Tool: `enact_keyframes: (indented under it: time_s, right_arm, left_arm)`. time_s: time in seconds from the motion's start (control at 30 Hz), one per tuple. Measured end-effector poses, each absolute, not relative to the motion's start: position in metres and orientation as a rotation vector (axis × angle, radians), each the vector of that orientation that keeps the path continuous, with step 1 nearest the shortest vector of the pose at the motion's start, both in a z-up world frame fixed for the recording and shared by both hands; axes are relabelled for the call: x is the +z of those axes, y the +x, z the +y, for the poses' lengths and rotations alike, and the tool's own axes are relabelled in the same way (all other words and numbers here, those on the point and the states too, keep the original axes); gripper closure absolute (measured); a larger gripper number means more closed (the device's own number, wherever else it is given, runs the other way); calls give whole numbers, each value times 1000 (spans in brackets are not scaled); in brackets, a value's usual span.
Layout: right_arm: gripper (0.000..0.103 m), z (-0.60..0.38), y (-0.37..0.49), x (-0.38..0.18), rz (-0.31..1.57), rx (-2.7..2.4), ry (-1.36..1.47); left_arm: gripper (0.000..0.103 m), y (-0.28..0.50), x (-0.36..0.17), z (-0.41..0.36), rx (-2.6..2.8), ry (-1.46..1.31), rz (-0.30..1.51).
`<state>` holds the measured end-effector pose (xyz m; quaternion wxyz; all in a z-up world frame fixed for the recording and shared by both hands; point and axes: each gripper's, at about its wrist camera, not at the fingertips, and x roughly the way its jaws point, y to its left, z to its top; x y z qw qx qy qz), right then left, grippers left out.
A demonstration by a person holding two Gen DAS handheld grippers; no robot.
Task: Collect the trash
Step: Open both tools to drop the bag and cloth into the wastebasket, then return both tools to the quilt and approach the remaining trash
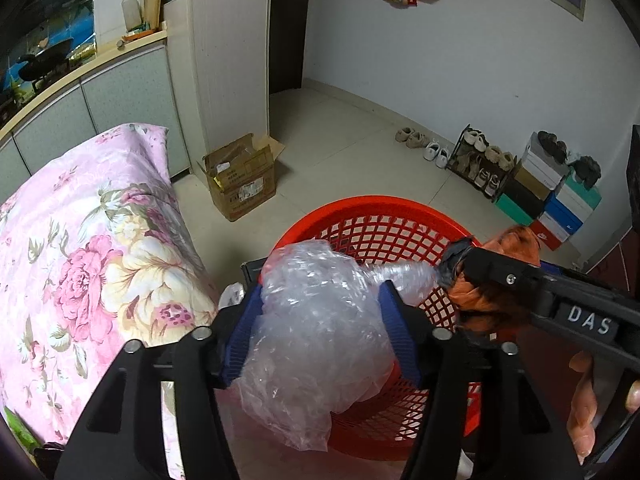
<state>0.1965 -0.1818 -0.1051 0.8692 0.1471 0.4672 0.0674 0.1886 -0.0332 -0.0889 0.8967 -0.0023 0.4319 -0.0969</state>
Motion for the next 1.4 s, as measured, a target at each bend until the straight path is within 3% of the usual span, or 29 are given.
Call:
enact_keyframes:
  time_s: [0.1,0.37,0.83,1.4]
  right_arm:
    - [38,-187,194,-103,971,148,339]
    - [37,-196,177,-86,927,141,361]
    - [37,-183,142,-57,825,124,269]
    - [37,-93,113,-53,820,339,146]
  left_arm:
    - [35,188,-90,-35,-201,-2,895]
    - [19,183,-85,-31,-203,-28,888]
    - [18,150,-54,6,-122,-45,837]
    - [18,88,-23,80,23,-65,790]
